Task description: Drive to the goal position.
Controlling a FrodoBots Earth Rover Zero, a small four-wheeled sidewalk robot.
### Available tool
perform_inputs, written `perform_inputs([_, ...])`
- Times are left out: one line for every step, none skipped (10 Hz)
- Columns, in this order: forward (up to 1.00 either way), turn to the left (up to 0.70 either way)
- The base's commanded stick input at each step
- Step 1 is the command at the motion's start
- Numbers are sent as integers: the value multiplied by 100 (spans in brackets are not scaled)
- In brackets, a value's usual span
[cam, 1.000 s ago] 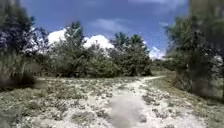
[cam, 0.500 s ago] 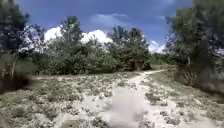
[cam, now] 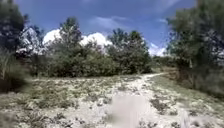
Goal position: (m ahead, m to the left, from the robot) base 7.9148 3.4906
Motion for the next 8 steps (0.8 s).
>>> perform_inputs([50, 0])
perform_inputs([50, 0])
perform_inputs([50, 0])
perform_inputs([50, 0])
perform_inputs([50, 0])
perform_inputs([50, 0])
perform_inputs([50, 0])
perform_inputs([50, 0])
